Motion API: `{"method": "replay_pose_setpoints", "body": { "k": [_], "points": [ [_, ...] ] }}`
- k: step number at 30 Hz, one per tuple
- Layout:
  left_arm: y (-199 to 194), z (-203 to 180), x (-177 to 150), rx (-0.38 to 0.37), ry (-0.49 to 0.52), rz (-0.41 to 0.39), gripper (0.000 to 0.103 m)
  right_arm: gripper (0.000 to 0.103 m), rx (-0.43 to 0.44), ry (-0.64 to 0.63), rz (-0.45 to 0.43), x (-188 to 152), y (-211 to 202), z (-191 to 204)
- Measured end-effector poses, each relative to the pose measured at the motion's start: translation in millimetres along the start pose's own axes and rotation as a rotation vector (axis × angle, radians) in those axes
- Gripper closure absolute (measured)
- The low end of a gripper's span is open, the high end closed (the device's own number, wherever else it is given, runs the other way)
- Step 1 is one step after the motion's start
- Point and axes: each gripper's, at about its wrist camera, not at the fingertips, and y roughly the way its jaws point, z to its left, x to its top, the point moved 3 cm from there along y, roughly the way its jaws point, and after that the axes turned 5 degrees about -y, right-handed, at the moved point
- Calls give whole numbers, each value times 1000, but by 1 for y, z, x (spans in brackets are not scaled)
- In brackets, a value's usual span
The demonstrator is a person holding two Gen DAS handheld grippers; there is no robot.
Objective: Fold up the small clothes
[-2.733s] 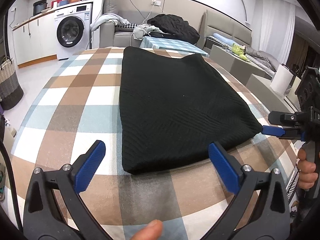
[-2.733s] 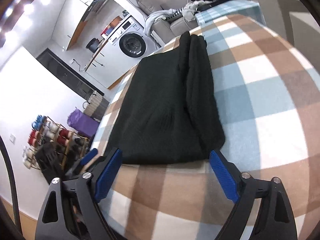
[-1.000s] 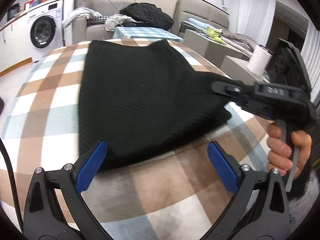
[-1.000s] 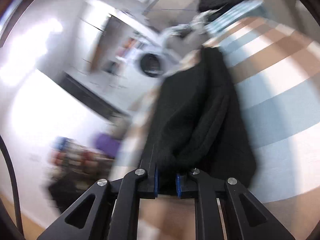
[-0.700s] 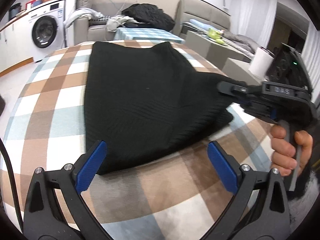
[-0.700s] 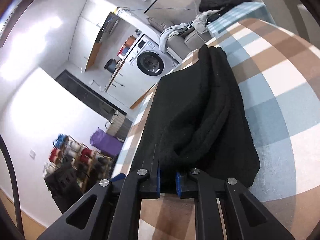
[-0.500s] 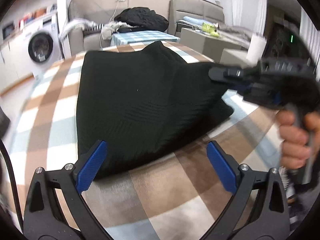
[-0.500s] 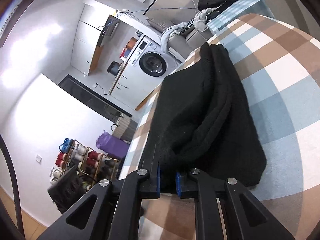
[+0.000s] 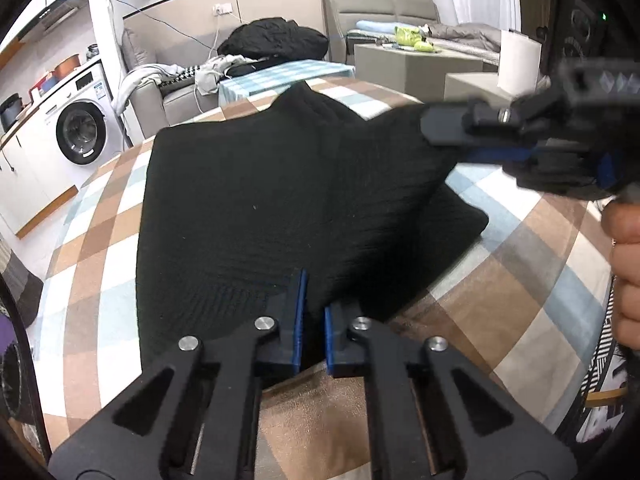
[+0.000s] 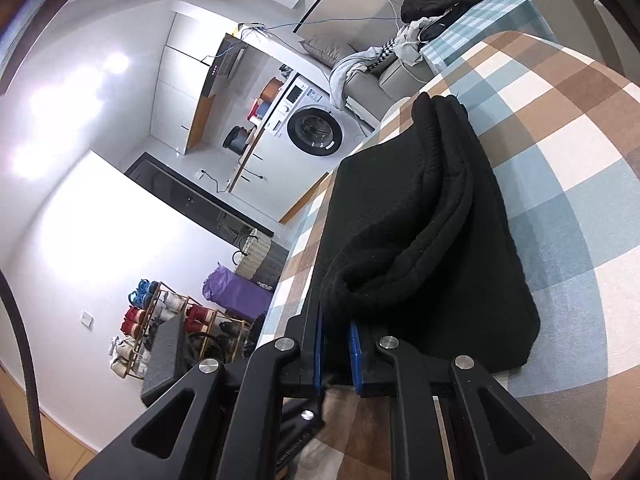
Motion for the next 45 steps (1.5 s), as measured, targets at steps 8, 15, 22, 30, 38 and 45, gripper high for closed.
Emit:
{"method": "replay_pose_setpoints", "body": {
  "k": [8,15,22,30,38,45],
  "points": [
    [3,4,-7,-38,-23,30,98,69,-80,36,75,-5,7,-20],
    [2,2,-9,-47,-7,45,98,58,-149,93,61,12,34,-35],
    [-14,14,-12,-100,-32,33,51,88,-267,-141,18,14,26,-7],
    [-34,70,-22,-19,-150,3,36,67,-430,-160,125,2,21,-23],
    [-15,125,-38,26,-316,89,38,61,-467,-224,164,-12,12,-27],
    [5,128,-35,14,-303,117,70,73,-489,-270,174,-14,27,-29]
  ]
}}
